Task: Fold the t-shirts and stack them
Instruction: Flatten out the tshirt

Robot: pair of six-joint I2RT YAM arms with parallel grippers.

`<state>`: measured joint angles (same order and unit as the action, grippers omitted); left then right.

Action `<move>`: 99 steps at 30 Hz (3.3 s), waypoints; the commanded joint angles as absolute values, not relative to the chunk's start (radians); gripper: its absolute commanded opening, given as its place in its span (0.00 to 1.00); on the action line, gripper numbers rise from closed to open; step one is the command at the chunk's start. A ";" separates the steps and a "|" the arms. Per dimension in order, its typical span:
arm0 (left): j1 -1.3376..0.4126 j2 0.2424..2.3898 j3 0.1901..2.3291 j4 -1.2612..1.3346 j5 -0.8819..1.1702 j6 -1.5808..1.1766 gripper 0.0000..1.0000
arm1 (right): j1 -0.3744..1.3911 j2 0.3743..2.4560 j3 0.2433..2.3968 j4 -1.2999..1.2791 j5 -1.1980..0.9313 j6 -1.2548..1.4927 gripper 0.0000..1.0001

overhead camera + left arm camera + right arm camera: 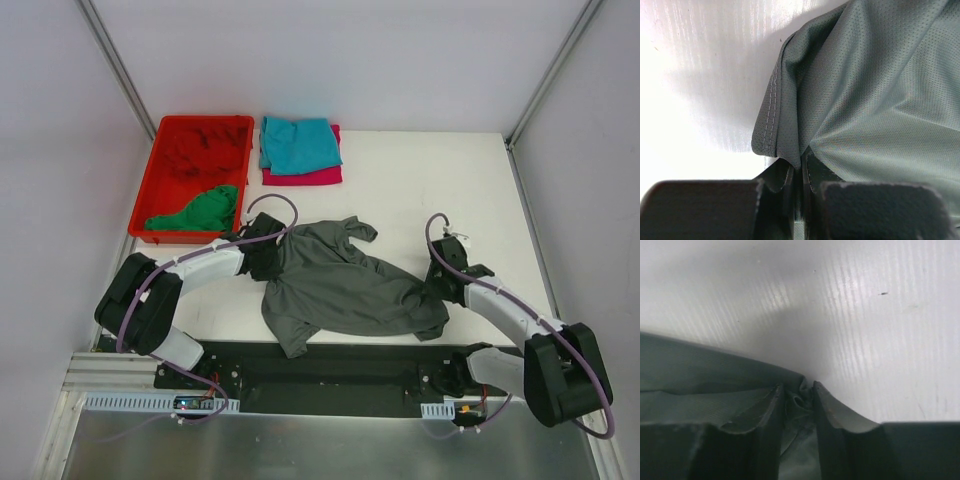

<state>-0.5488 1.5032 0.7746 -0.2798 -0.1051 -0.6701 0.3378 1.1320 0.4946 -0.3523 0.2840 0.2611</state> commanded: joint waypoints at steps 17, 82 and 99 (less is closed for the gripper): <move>-0.541 1.217 1.032 -0.387 -0.241 -0.560 0.00 | 0.325 0.711 0.733 -0.459 0.408 0.146 0.01; -0.437 1.347 0.629 -0.152 0.152 -0.652 0.28 | 0.222 0.620 0.514 -0.756 0.250 0.429 0.96; -0.368 1.049 0.623 -0.351 -0.285 -0.752 0.00 | 0.222 0.626 0.434 -0.695 0.051 0.367 0.81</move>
